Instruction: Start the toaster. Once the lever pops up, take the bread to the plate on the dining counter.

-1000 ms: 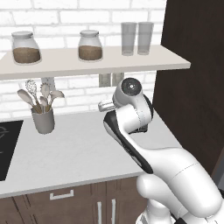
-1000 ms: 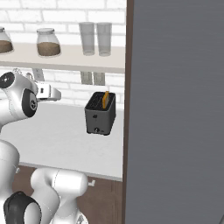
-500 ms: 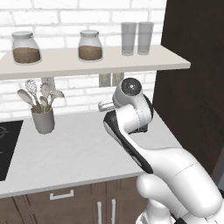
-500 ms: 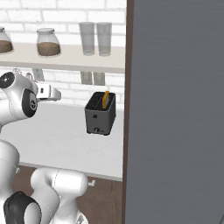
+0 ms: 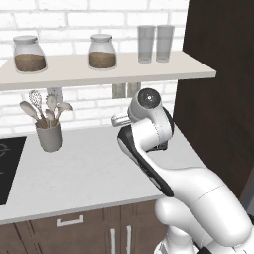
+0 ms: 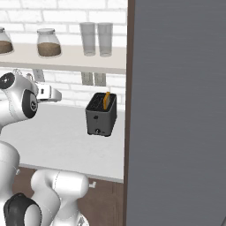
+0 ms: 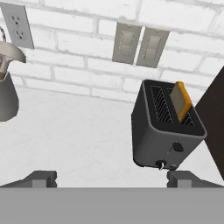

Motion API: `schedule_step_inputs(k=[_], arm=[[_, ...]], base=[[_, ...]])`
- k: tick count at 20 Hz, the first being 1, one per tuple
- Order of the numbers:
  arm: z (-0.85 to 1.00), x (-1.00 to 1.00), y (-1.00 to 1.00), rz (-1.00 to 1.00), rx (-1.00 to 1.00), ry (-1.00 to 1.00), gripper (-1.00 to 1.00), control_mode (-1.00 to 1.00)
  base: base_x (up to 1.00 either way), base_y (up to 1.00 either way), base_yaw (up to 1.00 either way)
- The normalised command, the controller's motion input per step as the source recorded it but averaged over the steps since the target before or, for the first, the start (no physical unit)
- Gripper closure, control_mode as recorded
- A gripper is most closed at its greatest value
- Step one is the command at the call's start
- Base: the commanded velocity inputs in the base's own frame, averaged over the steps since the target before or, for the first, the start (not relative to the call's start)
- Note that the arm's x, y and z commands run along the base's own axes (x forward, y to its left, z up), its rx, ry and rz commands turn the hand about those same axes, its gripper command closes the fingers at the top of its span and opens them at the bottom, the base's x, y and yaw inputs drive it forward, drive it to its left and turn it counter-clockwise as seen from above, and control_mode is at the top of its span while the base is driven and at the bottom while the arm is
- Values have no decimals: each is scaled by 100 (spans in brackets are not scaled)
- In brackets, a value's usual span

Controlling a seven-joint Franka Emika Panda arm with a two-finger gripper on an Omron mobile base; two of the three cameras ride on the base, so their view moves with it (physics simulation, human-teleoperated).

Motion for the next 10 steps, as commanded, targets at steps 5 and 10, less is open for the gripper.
schedule_step_inputs(k=[5, 10], arm=[[0, 0, 0, 0, 0, 0, -100, -100], [0, 0, 0, 0, 0, 0, -100, -100]], base=[[0, 0, 0], [0, 0, 0]])
